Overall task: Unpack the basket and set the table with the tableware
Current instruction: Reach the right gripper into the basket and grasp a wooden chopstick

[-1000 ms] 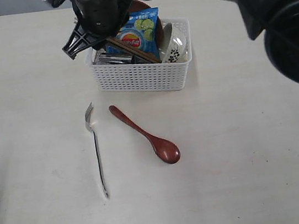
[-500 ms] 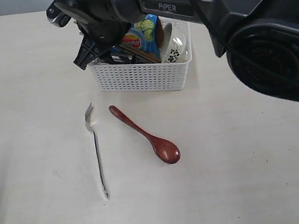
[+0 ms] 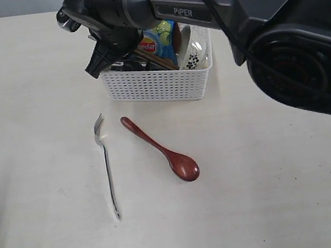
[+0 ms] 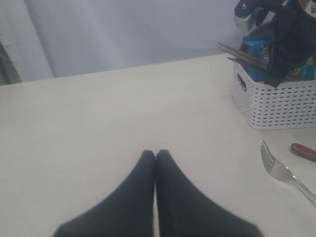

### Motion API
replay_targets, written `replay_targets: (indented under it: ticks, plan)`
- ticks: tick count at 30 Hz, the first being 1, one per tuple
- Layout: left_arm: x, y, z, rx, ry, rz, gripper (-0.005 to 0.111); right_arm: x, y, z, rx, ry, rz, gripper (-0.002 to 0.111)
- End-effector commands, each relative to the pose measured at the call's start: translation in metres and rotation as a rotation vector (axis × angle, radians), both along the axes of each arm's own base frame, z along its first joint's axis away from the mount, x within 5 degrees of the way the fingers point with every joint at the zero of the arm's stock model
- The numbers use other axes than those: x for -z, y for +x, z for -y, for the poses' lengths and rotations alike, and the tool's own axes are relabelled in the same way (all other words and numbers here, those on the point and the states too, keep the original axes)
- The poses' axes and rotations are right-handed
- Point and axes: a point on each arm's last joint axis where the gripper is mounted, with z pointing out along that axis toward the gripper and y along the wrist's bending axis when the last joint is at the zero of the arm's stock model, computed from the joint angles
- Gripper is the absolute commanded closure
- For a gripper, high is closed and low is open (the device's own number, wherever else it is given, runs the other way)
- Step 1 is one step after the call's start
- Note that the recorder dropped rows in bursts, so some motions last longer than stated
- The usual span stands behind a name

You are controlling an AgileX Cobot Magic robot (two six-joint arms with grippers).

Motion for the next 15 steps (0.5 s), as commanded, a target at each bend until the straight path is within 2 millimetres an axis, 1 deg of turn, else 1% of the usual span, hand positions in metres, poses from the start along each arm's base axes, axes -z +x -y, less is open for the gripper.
replay_targets:
  ticks: [1,2,4,5,9,12,15]
  plan:
    - [-0.001,0.000,0.000,-0.002,0.001,0.007,0.107,-0.011,-0.001,0.000,-0.018,0.037,-0.001,0.081]
    - [-0.001,0.000,0.000,-0.002,0.001,0.007,0.107,-0.016,-0.002,-0.001,-0.025,0.061,0.000,0.073]
    - [-0.001,0.000,0.000,-0.002,0.001,0.007,0.107,-0.024,-0.003,-0.003,-0.030,0.096,0.007,0.063]
    - [-0.001,0.000,0.000,-0.002,0.001,0.007,0.107,-0.026,-0.004,-0.004,-0.038,0.112,0.002,0.061]
    - [-0.001,0.000,0.000,-0.002,0.001,0.007,0.107,-0.023,-0.006,-0.007,-0.068,0.124,-0.031,0.062]
    - [-0.001,0.000,0.000,-0.002,0.001,0.007,0.107,-0.013,-0.006,-0.008,-0.088,0.102,-0.051,0.062]
    - [-0.001,0.000,0.000,-0.002,0.001,0.007,0.107,-0.008,-0.002,-0.006,-0.106,0.062,-0.034,0.062]
